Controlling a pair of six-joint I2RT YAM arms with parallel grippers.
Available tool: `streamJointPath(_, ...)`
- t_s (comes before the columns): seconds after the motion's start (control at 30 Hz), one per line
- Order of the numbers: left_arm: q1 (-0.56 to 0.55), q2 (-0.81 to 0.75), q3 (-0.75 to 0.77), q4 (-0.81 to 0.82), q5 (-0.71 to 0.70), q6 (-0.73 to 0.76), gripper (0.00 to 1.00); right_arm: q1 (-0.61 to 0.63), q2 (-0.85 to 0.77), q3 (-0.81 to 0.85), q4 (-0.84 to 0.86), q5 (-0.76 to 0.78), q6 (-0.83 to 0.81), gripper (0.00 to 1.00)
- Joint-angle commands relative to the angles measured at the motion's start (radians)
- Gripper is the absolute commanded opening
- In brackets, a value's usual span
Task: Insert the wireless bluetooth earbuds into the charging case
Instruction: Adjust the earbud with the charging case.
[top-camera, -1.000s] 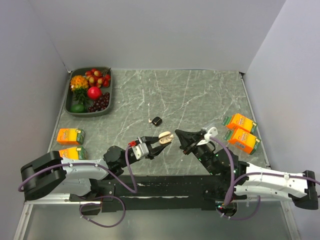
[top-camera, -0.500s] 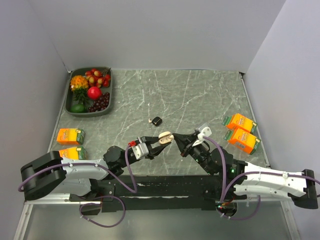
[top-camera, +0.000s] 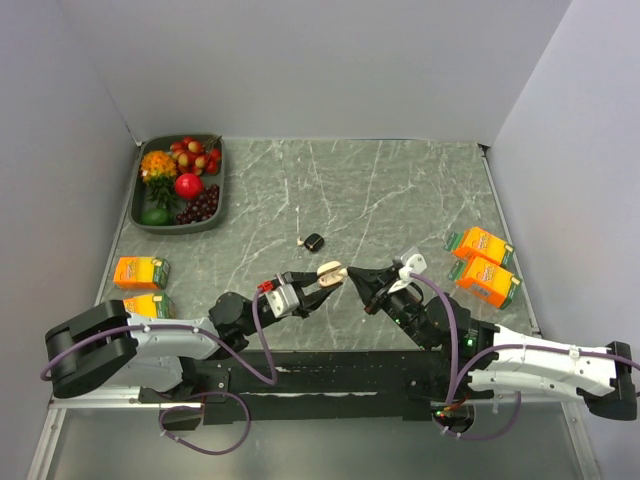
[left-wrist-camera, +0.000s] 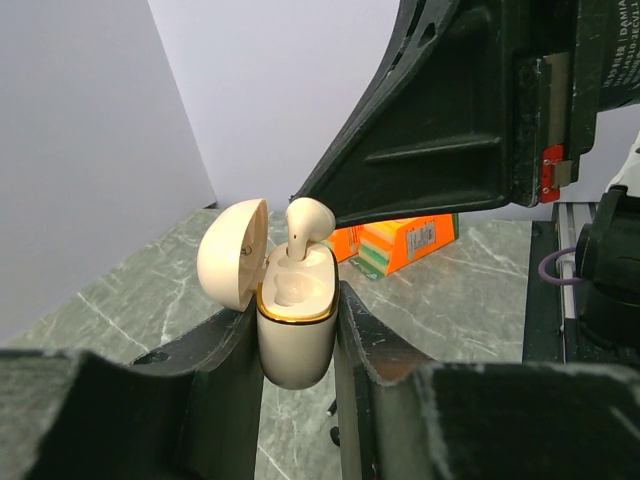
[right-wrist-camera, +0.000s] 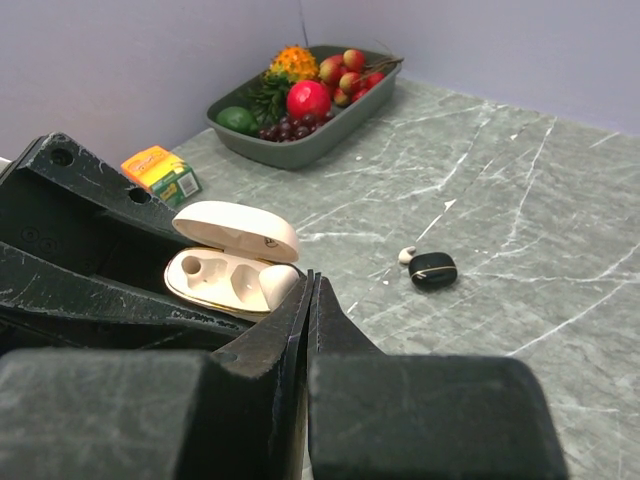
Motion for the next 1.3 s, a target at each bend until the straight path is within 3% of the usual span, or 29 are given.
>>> streamJointPath(0.0,0.000,0.015,0.000,0.480,-0.043,0.001,0.01,0.006,-0.025,0.051,0.022,-0.067,0.008,0.00)
streamJointPath(0.87,0.013,0.040,0.021,0.467,-0.043,-0.004,0.01,0.006,-0.012,0.057,0.043,-0.239,-0.003,0.00)
streamJointPath(1.07,0.016,0.029,0.020,0.461,-0.035,-0.007,0.01,0.006,-0.064,0.049,0.025,-0.067,-0.022,0.00)
streamJointPath(1.27,0.016,0.011,0.018,0.438,-0.023,-0.010,0.01,0.004,-0.004,0.112,-0.082,0.045,-0.029,0.00)
